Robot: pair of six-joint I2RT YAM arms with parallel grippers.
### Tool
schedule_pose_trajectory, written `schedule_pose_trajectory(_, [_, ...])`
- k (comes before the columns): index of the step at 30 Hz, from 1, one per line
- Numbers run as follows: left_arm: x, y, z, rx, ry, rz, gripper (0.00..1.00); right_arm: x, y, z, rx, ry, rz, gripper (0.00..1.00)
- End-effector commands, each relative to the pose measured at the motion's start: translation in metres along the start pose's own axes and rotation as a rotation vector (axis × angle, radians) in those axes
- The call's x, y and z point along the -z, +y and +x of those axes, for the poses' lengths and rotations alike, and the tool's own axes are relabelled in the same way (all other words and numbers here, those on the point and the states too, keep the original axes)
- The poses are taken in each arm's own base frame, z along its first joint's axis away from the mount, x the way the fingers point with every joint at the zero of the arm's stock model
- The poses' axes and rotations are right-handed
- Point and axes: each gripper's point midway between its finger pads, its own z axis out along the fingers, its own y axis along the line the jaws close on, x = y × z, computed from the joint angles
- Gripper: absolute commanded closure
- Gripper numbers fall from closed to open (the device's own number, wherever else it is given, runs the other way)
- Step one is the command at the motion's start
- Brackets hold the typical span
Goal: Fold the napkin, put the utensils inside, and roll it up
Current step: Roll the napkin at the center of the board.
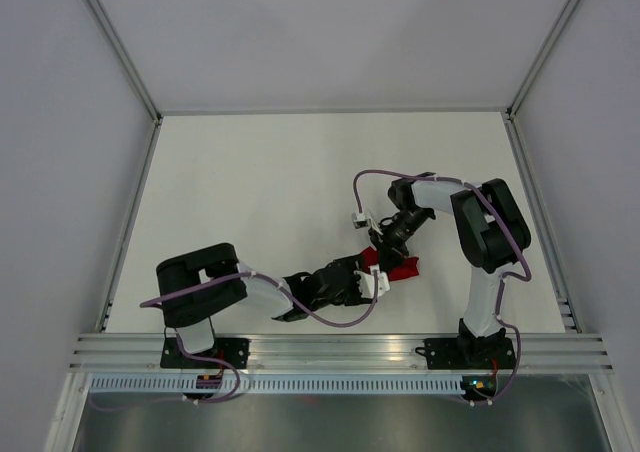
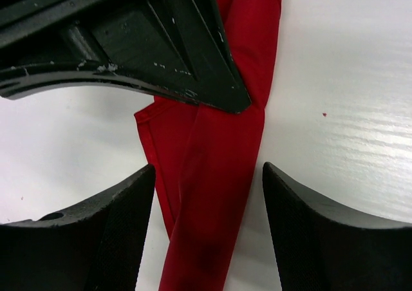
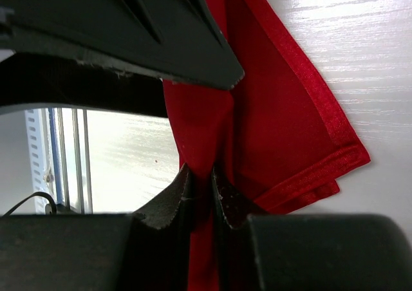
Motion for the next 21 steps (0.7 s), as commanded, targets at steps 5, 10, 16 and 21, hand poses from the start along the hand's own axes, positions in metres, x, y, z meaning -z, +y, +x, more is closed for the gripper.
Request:
schedule_pose_trajectory(5, [-0.014,-0.014,0.025,-0.074,0.072,0.042,0.45,-0.005,-0.019,0.018,0.04,0.072,0.032,0.9])
schedule_pose_trajectory(10, [-0.016,-0.029,0.034,-0.037,0.12,0.109,0.85,-0.004,-0.02,0.016,0.042,0.07,0.037,0.89])
schedule_pose_trajectory(16, [-0.014,-0.04,0.035,0.035,0.149,0.172,0.98,0.005,-0.021,0.005,0.062,0.044,0.093,0.62])
schedule_pose_trajectory(21, [-0.009,-0.047,0.036,0.21,0.166,0.279,0.98,0.03,-0.022,-0.018,0.095,-0.019,0.203,0.44])
